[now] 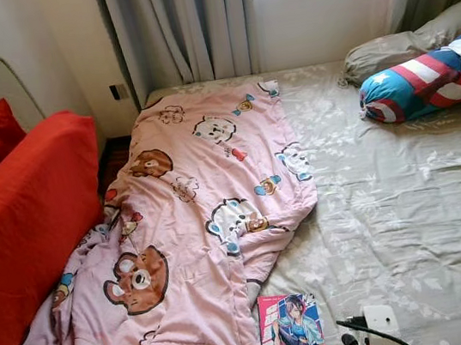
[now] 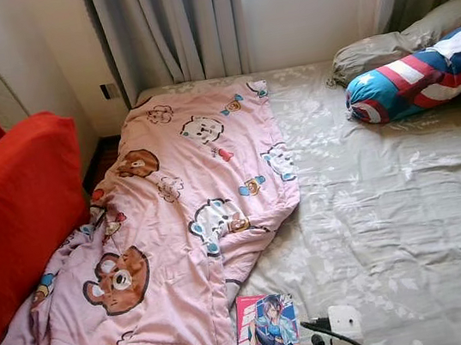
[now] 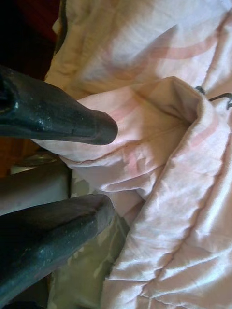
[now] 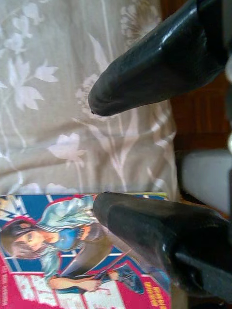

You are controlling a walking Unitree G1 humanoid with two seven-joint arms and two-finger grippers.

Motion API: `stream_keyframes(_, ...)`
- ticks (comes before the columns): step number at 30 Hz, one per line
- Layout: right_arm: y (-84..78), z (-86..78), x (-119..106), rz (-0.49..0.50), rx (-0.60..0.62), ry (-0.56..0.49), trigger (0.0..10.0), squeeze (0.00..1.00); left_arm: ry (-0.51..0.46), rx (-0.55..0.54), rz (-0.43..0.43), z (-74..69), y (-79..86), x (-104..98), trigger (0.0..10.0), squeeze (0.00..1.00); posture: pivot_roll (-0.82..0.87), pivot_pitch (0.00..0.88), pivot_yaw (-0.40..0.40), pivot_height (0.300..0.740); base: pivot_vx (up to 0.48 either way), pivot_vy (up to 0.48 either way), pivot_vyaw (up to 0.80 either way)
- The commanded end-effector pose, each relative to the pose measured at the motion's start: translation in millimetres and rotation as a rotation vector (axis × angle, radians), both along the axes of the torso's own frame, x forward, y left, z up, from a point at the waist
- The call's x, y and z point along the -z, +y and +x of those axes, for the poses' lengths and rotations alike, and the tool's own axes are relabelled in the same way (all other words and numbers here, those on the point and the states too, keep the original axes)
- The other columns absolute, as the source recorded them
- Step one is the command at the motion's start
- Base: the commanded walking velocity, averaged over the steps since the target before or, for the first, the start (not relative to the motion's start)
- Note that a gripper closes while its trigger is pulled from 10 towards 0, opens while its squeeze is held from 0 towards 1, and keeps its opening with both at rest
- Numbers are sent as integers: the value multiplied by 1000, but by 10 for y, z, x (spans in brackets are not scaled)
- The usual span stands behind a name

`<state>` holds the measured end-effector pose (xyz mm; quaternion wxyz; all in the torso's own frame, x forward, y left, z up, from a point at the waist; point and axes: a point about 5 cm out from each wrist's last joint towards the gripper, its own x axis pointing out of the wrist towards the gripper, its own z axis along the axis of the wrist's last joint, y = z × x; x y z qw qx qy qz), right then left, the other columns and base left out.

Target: Clean up the room

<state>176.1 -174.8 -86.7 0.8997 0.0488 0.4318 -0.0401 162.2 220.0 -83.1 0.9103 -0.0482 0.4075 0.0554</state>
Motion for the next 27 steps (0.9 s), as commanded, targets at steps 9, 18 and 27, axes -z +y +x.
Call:
stream_keyframes(9,-26,261,-173,10,-26,-170,10000,0,-78,-43,-8,-3,40,-36,10000,0,-5,23,-4,740,0,0,0)
stream_keyframes(18,84,732,-568,37,-101,-466,10000,0,-448,54,7,608,-28,-494,10000,0,-15,1,-4,740,0,0,0)
stream_keyframes(27,235,652,-622,59,-111,-556,10000,0,-794,105,43,944,-93,-1127,10000,0,-7,0,-5,740,0,0,0)
